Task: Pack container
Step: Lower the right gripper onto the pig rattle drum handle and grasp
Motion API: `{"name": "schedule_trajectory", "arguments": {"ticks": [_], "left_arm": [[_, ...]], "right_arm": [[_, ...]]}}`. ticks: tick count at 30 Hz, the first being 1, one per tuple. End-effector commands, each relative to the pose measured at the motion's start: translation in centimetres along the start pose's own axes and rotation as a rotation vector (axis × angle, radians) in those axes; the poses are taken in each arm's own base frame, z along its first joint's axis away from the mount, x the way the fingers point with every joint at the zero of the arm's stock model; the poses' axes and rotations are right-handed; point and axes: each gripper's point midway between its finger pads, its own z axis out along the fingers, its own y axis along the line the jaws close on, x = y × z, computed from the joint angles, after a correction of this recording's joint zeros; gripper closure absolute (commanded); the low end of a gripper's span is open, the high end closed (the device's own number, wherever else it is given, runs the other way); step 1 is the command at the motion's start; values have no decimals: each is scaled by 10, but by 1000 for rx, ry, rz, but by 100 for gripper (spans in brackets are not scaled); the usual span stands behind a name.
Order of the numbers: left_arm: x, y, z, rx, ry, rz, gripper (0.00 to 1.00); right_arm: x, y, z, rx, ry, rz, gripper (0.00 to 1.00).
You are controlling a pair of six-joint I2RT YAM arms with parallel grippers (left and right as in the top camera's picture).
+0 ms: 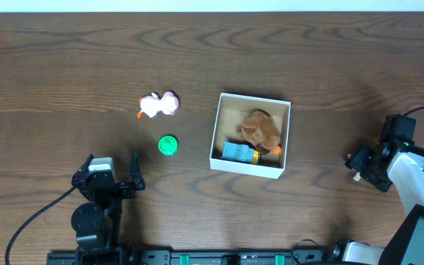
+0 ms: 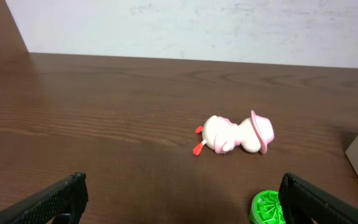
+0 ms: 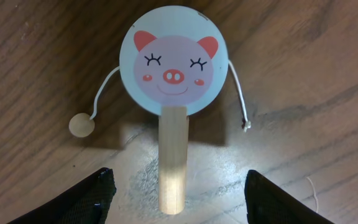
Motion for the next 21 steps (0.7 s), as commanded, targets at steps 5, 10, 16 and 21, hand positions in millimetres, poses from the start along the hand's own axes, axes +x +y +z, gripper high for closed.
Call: {"name": "schedule_trajectory", "arguments": {"ticks": [5, 10, 16, 21], "left_arm": [[14, 0, 1, 2, 43, -7, 2], [14, 0, 1, 2, 43, -7, 2], [14, 0, 1, 2, 43, -7, 2], [14, 0, 1, 2, 43, -7, 2]], "right_arm": [[0, -5, 11, -2, -37, 32, 27], [1, -4, 17, -11, -60, 34, 30], [1, -4, 17, -11, -60, 29, 57], [1, -4, 17, -10, -59, 26, 60]]}}
